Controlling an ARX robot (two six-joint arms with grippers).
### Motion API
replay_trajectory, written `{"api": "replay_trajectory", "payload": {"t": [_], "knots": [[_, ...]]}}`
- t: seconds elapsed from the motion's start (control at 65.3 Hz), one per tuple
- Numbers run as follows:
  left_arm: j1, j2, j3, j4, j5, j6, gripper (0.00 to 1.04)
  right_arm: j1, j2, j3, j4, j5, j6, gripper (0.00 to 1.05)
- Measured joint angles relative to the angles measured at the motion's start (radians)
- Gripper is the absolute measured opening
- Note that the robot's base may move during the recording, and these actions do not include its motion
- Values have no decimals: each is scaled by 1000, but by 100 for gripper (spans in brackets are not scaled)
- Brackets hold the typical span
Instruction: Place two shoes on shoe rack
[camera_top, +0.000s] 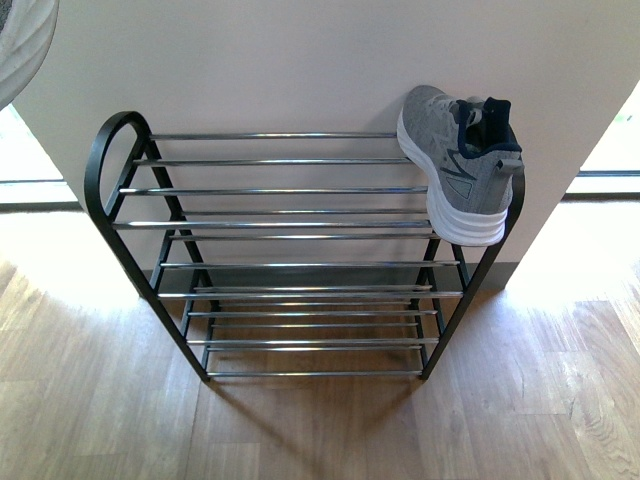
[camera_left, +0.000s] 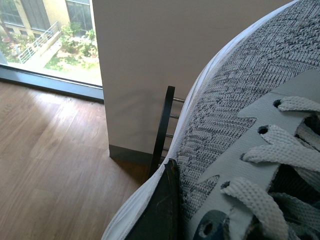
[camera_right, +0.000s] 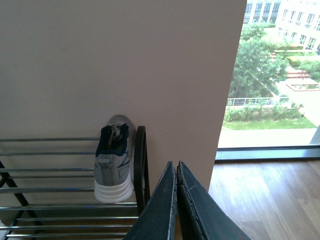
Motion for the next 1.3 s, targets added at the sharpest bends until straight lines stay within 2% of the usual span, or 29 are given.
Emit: {"api": "replay_trajectory", "payload": {"t": [0.567,0.674,0.919,1.302], "knots": [[0,0,0,0,0,0,2,0,-171,0,-171,0,0,1],[0,0,0,0,1,0,2,0,-297,0,-327,3,0,1],[0,0,0,0,0,0,2,2,-338,0,-344,2,0,2],[0,0,0,0,-4,0,2,2,-340,0,-344,-2,0,62]]}}
